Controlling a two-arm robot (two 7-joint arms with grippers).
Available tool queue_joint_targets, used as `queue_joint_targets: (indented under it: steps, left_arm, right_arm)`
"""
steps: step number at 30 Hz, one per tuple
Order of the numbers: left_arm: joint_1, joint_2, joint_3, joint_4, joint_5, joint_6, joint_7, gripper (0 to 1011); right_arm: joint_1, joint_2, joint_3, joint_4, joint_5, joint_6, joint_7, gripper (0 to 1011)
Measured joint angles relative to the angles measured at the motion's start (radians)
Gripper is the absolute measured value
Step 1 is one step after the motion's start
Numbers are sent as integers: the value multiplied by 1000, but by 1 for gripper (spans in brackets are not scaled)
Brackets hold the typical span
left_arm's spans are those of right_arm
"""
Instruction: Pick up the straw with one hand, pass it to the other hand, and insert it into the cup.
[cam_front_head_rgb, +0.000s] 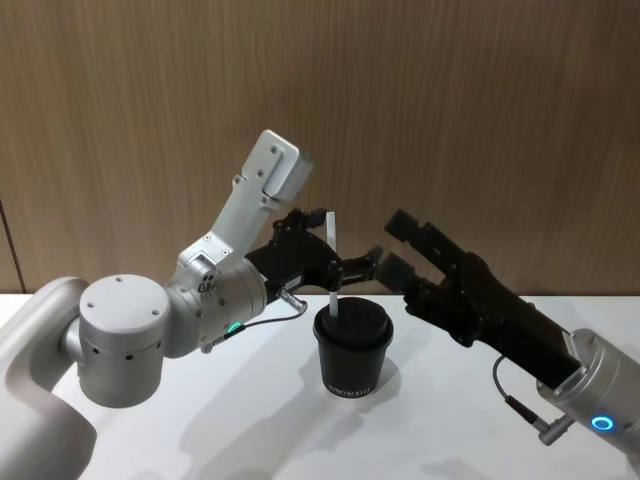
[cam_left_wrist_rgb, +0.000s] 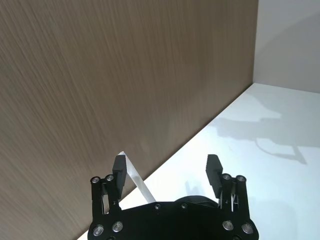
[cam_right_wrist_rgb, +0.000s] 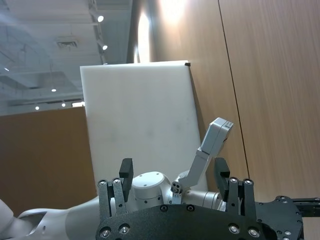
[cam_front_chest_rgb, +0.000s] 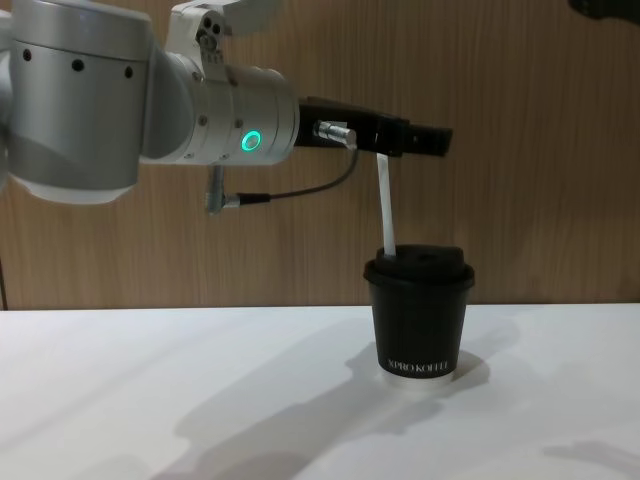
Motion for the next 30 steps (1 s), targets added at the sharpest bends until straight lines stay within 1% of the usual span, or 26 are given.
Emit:
queue_joint_targets:
  steps: [2,6,9,12,15,18,19,21,22,25,26,30]
  left_arm:
    - [2,1,-1,-1,0,0,0,1002]
    - [12,5,-4,-13,2,-5,-2,1000]
    - [24,12,-8,-26,2,-14,-2,999]
    - [37,21,-14,-41,2,-22,-3,1000]
    - [52,28,-20,-57,2,-33,-3,1000]
    - [66,34,-28,-72,2,-45,-3,1000]
    - [73,38,-31,-79,2,-51,-2,1000]
    - [81,41,-36,-87,2,-58,-2,1000]
    - [87,44,-40,-95,2,-64,-1,1000]
    - [97,48,-46,-106,3,-75,0,999]
    - [103,50,-49,-113,3,-82,0,1000]
    - [116,55,-57,-129,5,-98,2,1000]
  right_arm:
    - [2,0,0,-2,0,0,-8,1001]
    - [6,0,-1,-10,-1,5,-33,1001]
    - [10,3,-1,-25,-11,16,-73,1001]
    - [14,7,-1,-37,-19,24,-100,1001]
    - [22,13,-3,-56,-36,41,-151,1001]
    - [26,16,-4,-67,-45,50,-180,1001]
    - [28,18,-4,-76,-52,56,-202,1001]
    - [30,20,-4,-84,-58,60,-221,1001]
    - [31,21,-4,-90,-64,64,-240,1001]
    - [32,22,-4,-100,-71,69,-267,1001]
    - [32,22,-4,-107,-77,72,-288,1001]
    - [32,21,-2,-124,-88,74,-334,1001]
